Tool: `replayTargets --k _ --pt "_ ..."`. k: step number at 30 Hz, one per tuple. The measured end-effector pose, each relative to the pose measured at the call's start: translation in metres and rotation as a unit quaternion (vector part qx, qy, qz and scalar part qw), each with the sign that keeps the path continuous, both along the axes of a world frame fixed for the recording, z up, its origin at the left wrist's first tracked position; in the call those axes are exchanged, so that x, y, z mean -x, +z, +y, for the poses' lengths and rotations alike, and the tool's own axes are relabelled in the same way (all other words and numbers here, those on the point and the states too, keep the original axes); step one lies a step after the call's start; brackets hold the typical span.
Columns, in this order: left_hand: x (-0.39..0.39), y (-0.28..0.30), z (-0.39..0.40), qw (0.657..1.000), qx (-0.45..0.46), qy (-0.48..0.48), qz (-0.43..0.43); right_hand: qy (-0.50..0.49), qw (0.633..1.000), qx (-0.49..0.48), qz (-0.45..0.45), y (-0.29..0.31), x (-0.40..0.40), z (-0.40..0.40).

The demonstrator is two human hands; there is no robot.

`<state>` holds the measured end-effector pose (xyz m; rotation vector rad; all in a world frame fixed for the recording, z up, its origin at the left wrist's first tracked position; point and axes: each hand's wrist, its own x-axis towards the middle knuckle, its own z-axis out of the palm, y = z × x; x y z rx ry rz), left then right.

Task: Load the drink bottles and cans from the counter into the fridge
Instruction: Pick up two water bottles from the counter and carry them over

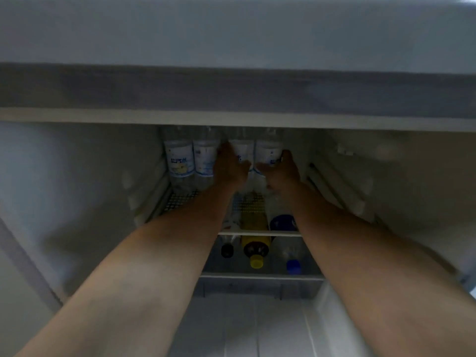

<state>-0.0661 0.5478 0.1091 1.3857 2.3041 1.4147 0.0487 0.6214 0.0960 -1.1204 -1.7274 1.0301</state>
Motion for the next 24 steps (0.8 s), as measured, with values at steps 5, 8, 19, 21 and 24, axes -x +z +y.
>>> replayTargets --k 5,8,19,21,24 --pt "-0.012 -0.002 0.004 0.999 0.018 0.003 -0.028 0.024 1.000 0.005 0.012 0.001 0.002 0.005" --pt "-0.024 -0.004 -0.001 0.997 0.041 0.003 -0.061 0.040 0.999 -0.010 0.015 0.002 0.006 0.007" --pt "-0.041 -0.012 -0.018 0.994 0.101 -0.023 -0.044 0.044 0.998 0.037 0.011 -0.001 0.020 0.030" --pt "-0.033 -0.010 -0.017 0.991 0.130 -0.020 -0.023 0.052 0.998 0.022 0.027 -0.004 0.024 0.035" --pt "-0.028 -0.016 -0.015 0.988 0.149 -0.031 0.010 0.065 0.998 -0.013 0.005 -0.006 0.030 0.041"
